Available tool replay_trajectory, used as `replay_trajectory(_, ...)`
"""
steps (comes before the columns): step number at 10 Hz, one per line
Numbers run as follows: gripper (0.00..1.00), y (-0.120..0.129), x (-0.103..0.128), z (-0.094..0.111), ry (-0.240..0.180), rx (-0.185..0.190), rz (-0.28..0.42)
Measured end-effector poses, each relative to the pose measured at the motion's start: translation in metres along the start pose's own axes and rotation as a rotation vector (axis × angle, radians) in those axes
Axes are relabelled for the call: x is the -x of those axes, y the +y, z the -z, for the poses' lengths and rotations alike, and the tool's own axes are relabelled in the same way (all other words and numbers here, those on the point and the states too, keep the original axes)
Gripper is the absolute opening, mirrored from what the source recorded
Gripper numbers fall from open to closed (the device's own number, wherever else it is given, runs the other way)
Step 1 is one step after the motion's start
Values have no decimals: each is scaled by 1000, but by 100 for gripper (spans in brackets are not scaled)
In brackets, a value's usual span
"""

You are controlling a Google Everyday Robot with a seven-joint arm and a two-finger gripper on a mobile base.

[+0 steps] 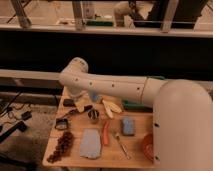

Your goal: Wipe red bowl with eraser

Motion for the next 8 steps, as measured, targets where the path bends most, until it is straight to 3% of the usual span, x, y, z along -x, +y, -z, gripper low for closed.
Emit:
replay_trajectory(5, 80, -3, 2, -1, -6, -5, 1)
replay_trajectory(8, 80, -35, 22, -17, -34, -8, 2)
